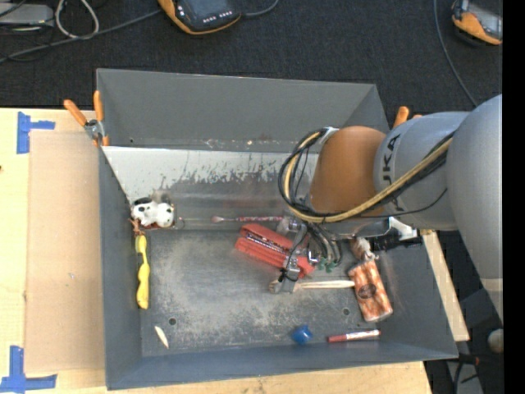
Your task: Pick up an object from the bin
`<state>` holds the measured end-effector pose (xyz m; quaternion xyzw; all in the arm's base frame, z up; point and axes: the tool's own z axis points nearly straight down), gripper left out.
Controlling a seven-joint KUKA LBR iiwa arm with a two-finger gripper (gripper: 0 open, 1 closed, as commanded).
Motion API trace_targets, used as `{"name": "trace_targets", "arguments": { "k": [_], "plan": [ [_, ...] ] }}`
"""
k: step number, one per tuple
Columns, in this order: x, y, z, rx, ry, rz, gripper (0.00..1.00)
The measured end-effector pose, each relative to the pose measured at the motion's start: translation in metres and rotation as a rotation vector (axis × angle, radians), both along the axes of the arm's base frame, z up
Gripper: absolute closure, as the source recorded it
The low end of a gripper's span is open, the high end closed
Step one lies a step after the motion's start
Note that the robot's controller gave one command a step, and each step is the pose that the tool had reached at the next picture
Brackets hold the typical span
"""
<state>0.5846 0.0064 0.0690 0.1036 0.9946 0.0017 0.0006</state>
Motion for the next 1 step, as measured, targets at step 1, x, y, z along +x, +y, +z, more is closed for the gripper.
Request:
{"name": "trace_targets", "arguments": {
  "k": [1],
  "plan": [
    [0.0085,0.0048,0.0022,-0.001,0.0,-0.023,1.0]
  ]
}}
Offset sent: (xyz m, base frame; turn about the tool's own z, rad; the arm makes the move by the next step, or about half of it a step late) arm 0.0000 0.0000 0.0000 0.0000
